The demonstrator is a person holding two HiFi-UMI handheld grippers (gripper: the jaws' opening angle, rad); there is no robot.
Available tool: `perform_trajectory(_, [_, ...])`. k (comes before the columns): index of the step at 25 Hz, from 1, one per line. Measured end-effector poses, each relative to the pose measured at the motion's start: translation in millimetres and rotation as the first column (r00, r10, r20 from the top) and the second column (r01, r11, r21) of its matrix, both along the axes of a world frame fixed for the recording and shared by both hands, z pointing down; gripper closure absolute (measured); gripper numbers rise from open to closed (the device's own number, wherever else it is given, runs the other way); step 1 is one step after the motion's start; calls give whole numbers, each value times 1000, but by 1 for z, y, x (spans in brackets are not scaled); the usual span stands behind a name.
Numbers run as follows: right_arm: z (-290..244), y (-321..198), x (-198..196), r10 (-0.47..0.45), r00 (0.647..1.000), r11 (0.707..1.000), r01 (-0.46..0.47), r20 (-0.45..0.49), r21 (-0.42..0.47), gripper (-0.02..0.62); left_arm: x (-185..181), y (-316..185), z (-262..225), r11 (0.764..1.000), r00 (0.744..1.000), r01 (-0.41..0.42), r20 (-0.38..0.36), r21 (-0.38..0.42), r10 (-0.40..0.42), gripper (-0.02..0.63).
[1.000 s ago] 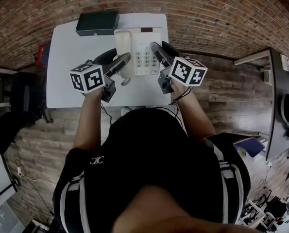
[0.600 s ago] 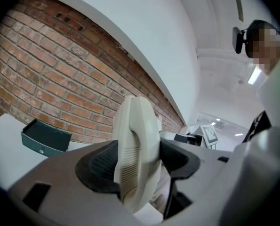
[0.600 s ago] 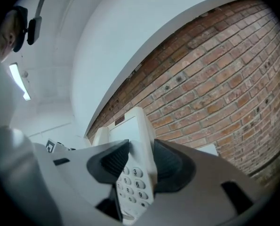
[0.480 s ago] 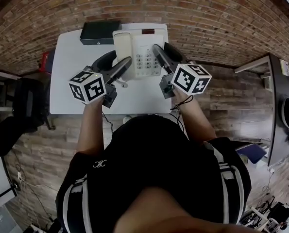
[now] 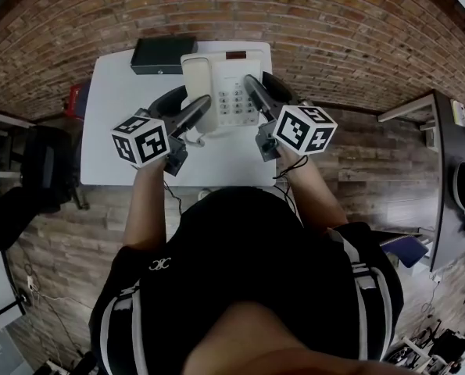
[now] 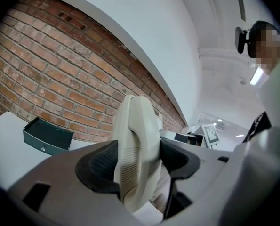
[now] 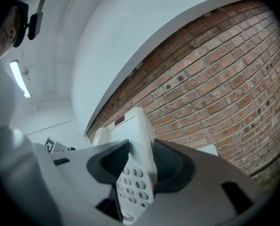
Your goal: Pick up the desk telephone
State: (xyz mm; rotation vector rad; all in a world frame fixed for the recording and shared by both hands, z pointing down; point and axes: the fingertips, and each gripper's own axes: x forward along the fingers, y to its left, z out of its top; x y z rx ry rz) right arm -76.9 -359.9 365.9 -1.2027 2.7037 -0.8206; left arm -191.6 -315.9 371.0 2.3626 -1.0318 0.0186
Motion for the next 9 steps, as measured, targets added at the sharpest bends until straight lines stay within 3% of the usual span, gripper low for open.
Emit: perform_trajectory(9, [0,1,3,4,1000,1000,-4,-3,4,448,3,2,3,1000,1000,-6,-19,-23,5,327])
